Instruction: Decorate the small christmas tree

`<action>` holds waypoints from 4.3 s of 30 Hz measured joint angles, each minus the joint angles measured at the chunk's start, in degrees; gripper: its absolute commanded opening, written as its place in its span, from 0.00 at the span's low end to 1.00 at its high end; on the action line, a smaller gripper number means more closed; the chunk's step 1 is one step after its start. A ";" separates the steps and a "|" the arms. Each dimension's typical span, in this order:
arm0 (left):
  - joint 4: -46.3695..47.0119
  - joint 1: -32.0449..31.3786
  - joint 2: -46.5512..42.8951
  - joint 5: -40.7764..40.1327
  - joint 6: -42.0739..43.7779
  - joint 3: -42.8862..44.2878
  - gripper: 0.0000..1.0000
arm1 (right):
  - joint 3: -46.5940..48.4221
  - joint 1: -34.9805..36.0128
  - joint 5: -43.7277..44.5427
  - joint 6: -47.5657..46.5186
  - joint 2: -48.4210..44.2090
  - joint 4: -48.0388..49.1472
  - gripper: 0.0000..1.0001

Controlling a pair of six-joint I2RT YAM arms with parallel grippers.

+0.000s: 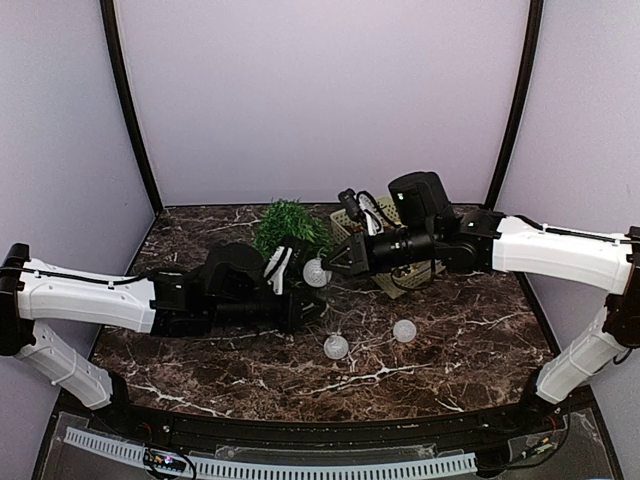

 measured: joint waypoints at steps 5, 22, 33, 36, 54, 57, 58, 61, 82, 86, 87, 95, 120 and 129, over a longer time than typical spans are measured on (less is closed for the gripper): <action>-0.04 -1.31 -0.33 -0.02 -0.31 -0.35 0.00 | 0.00 0.02 1.88 0.96 0.66 -0.07 0.00; -0.74 -9.46 -4.98 -5.51 -1.90 -3.32 0.00 | 0.02 0.57 6.64 3.85 2.78 0.94 0.00; -0.90 -10.34 -4.98 -7.89 -1.05 -3.28 0.00 | 0.13 0.44 6.21 3.61 3.10 1.84 0.00; -0.87 -10.47 -4.96 -5.81 -0.61 -3.28 0.00 | 0.13 0.44 5.86 3.61 3.10 2.16 0.00; -8.37 -17.46 -5.20 -11.50 2.86 0.11 0.75 | 0.15 0.44 5.18 3.63 2.95 2.97 0.00; -8.33 -15.96 -9.35 -14.14 0.28 -1.64 0.67 | 0.13 0.44 4.98 3.69 2.75 3.06 0.00; -8.13 -14.88 -10.10 -14.49 -0.79 -2.19 0.66 | 0.11 0.44 4.90 3.80 2.60 3.06 0.00; -7.37 -11.26 -10.45 -15.28 -3.10 -3.80 0.62 | 0.11 0.44 4.72 4.13 1.99 3.23 0.00; 8.24 -7.04 3.87 -17.73 -2.60 -5.86 0.42 | 0.02 0.44 3.39 7.48 -0.02 6.43 0.00; 9.66 -6.97 5.88 -18.03 -1.62 -5.53 0.34 | 0.02 0.44 2.99 7.78 -0.22 6.47 0.00; 10.01 -6.97 6.43 -18.05 -1.44 -5.46 0.33 | 0.02 0.44 2.84 7.87 -0.28 6.49 0.00; 11.10 -6.88 8.66 -19.52 -0.68 -5.01 0.27 | 0.00 0.44 2.40 8.20 -0.83 6.97 0.00; 6.23 -6.82 1.25 -18.97 1.25 -6.47 0.00 | -0.44 0.44 2.71 7.28 -1.99 5.33 0.00; -3.04 -5.42 -11.47 -12.63 1.20 -8.00 0.00 | 0.72 0.85 1.66 5.05 -1.25 4.50 0.00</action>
